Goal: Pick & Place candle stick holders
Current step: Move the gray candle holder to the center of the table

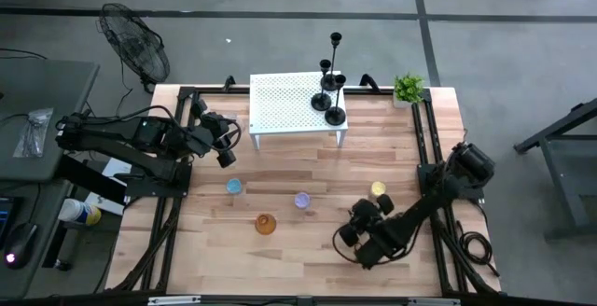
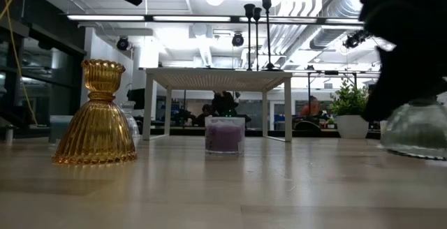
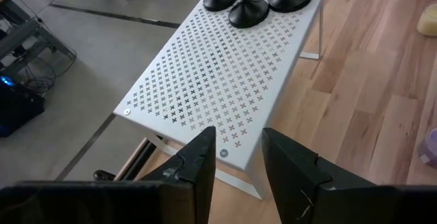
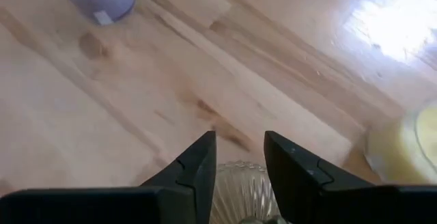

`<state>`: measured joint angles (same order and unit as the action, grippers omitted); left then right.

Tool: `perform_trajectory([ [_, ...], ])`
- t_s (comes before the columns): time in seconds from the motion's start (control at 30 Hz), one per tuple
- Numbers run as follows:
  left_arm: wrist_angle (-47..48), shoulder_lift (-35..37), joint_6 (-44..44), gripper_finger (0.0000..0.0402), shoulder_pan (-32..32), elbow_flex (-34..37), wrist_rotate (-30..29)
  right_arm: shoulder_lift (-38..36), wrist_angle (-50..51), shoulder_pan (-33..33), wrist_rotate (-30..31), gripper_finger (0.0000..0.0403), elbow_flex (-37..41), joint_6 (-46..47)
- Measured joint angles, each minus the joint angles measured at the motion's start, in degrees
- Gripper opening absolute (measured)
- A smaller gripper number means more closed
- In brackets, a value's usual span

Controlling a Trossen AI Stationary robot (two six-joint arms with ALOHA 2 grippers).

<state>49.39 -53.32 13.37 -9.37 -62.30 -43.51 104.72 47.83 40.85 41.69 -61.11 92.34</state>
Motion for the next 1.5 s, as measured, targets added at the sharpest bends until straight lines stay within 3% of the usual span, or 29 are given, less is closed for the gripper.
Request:
perform_trajectory([
  [0.27, 0.02, 0.00, 0.00, 0.0117, 0.00, 0.00, 0.00, -0.04, -5.12, -6.49, -0.04, 0.0114, -0.01, -6.48],
  [0.57, 0.11, 0.00, 0.00, 0.0117, 0.00, 0.00, -0.32, -0.04, -18.38, -16.91, -2.57, 0.0114, -0.01, -24.91],
  [0.83, 0.24, 0.00, 0.00, 0.0117, 0.00, 0.00, -0.52, -0.06, -30.92, -27.50, -12.16, 0.0115, -0.01, -45.58],
  [1.1, 0.26, 0.00, 0.00, 0.0117, 0.00, 0.00, -0.55, -0.08, -38.50, -36.35, -26.38, 0.0114, 0.01, -61.82],
  [1.5, 0.31, -0.02, 0.00, 0.0117, 0.00, 0.00, -0.55, 2.34, -44.68, -40.54, -35.78, 0.0124, -0.01, -77.17],
])
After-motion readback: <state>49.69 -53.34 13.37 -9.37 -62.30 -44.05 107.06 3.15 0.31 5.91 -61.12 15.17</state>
